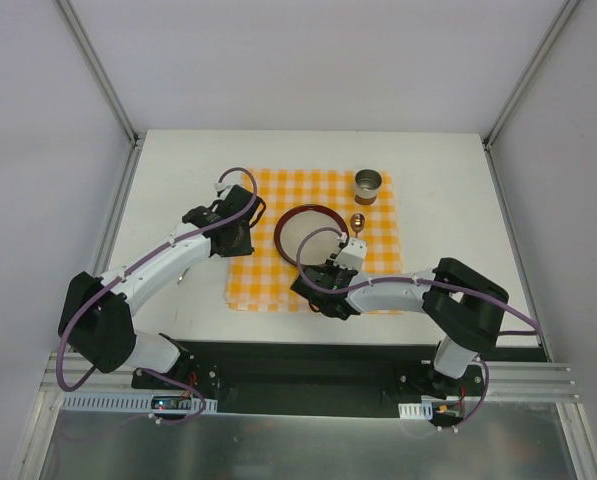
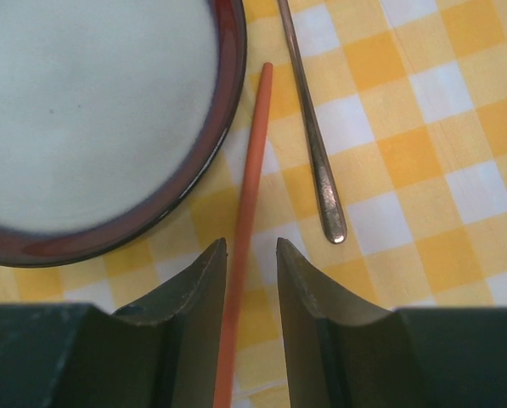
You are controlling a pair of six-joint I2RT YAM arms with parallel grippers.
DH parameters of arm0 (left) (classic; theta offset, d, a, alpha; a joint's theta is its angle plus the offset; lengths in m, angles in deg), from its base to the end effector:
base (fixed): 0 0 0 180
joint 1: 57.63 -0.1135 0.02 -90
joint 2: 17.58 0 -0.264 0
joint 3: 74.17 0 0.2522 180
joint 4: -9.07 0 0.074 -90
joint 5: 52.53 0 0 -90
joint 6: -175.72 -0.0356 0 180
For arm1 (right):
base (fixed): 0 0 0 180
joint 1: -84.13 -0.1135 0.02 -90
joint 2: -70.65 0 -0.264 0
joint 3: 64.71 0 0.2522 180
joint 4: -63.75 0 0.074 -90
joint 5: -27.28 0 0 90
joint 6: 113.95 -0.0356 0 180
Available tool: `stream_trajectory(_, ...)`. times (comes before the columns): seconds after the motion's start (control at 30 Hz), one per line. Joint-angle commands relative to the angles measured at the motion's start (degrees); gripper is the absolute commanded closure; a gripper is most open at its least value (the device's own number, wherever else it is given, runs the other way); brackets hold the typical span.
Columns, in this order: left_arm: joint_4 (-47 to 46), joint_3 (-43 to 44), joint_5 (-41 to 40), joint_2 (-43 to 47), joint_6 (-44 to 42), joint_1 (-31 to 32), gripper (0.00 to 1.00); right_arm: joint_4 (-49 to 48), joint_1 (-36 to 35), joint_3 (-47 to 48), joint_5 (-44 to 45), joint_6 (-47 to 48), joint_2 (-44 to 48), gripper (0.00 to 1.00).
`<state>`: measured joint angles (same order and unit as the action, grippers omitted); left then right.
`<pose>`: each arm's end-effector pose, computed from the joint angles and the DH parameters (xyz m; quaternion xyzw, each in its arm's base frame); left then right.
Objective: Set the dinner table for one person
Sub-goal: Pick up the knife with the napkin.
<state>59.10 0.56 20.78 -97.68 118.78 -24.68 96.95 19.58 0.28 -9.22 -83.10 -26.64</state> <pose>0.2465 -0.1476 0.2610 -0.0441 0.9446 -0.0441 0.3222 0.1574 0.2641 0.1540 0.0543 0.8762 -0.0405 0.4772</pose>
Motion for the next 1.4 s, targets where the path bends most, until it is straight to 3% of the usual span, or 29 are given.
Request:
stream_trajectory(0.0, 0.38, -0.41, 0.43, 2.57, -1.33, 0.01, 0.74, 0.16, -0.31, -1.38, 0.74, -3.24, -0.53, 0.67)
stream_trajectory(1.17, 0.99, 0.03, 0.6, 1.08, -2.03, 0.01, 0.73, -0.46, 1.1, 2.57, 0.21, -0.43, -5.53, 0.74)
stream_trajectory(1.27, 0.99, 0.2, 0.43, 0.73, -2.12, 0.01, 0.73, -0.37, 1.27, 2.39, -0.06, -0.61, -5.8, 0.82)
stream_trajectory(1.3, 0.99, 0.29, 0.43, 0.38, -2.12, 0.01, 0.73, -0.37, 1.45, 2.39, -0.14, -0.52, -5.8, 0.87)
stream_trajectory(1.33, 0.91, 0.46, 0.6, 0.12, -2.12, 0.01, 0.73, -0.2, 1.54, 2.57, -0.15, -0.26, -5.71, 1.0)
stream_trajectory(1.37, 0.91, 0.64, 0.69, -0.15, -2.12, -0.08, 0.73, 0.5, 1.62, 2.65, 0.03, -0.17, -5.28, 0.99)
